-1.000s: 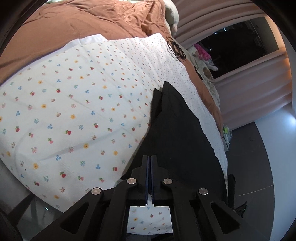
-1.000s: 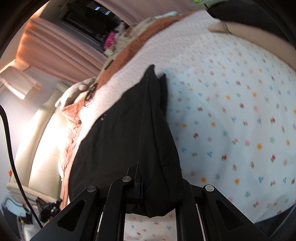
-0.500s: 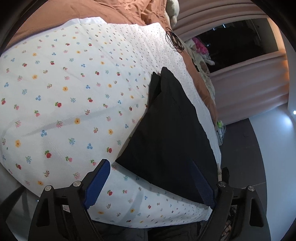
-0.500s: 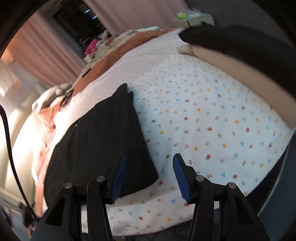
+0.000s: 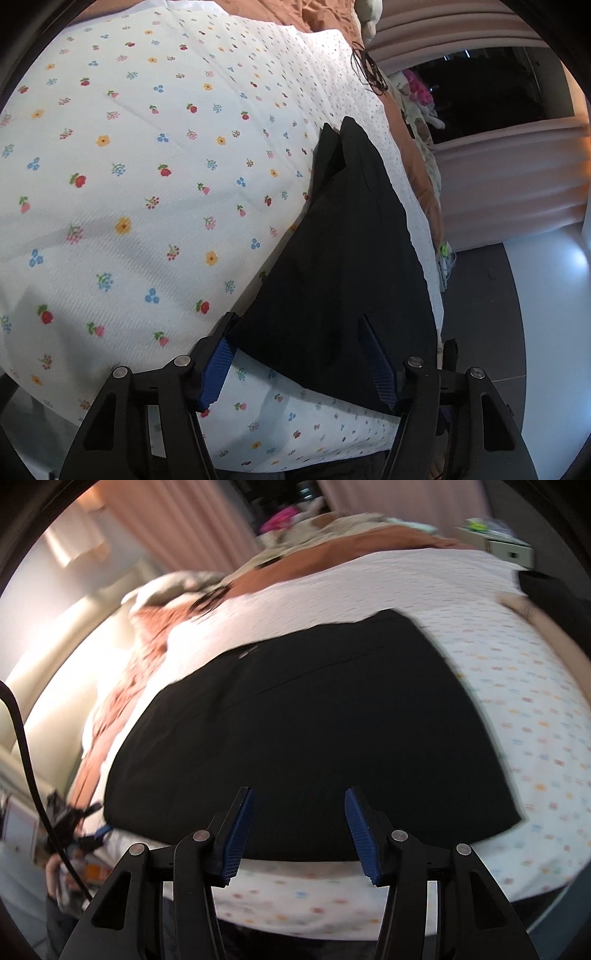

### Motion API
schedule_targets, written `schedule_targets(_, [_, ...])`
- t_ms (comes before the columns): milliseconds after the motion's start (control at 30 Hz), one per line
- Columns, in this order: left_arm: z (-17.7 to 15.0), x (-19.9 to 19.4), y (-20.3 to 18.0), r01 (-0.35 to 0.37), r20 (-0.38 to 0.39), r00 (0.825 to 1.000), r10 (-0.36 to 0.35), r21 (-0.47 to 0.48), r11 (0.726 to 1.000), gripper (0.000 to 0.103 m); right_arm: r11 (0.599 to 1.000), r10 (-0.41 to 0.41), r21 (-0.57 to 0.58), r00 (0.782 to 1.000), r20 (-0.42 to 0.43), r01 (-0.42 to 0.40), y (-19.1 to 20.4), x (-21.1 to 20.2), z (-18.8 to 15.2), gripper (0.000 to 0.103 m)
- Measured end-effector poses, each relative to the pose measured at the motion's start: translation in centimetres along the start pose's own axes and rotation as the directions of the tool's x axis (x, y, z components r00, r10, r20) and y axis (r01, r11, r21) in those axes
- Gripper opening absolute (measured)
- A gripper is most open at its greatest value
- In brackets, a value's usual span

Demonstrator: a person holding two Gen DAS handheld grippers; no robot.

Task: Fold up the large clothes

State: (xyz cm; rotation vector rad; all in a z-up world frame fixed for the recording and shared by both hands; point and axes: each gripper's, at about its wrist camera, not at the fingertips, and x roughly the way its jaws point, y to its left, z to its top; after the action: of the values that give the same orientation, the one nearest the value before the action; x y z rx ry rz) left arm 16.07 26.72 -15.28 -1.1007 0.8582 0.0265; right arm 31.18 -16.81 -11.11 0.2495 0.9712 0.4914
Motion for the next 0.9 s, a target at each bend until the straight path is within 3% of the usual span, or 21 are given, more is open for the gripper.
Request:
schedule_targets(233, [1.0, 1.9, -0.4, -0.005, -0.013, 1.000, 0.005, -0.007, 1.000, 0.043, 0.990, 0.062, -0.120, 0.995, -0.079, -0.071, 6.6, 4.3, 0.4, 0.051])
schedule_targets(400, [1.5, 2.7, -0.3, 0.009, -0.014, 1.000, -0.009, -0.014, 1.000, 0.034, 0.983, 0.051, -0.170, 0.989, -0.139, -0.074, 9.9, 7.3, 0.2, 0.051])
schedule_targets(567, [1.4, 2.7, -0.3, 0.009, -0.005, 1.000, -0.009, -0.007, 1.000, 0.031, 0.980, -0.044, -0.200, 0.982, -0.181, 0.007, 11.1, 10.6, 0.0, 0.050])
schedule_targets(733, [1.3, 2.6, -0.4, 0.013, 0.007, 1.000, -0.013, -0.012, 1.000, 0.031, 0.971, -0.150, -0.217, 0.967, -0.204, 0.105, 10.7, 13.9, 1.2, 0.040])
schedule_targets(900, [1.0, 2.6, -0.4, 0.004, 0.025, 1.000, -0.004, -0.019, 1.000, 0.031, 0.966, -0.189, -0.214, 0.961, -0.204, 0.144, 10.4, 16.3, 3.7, 0.033])
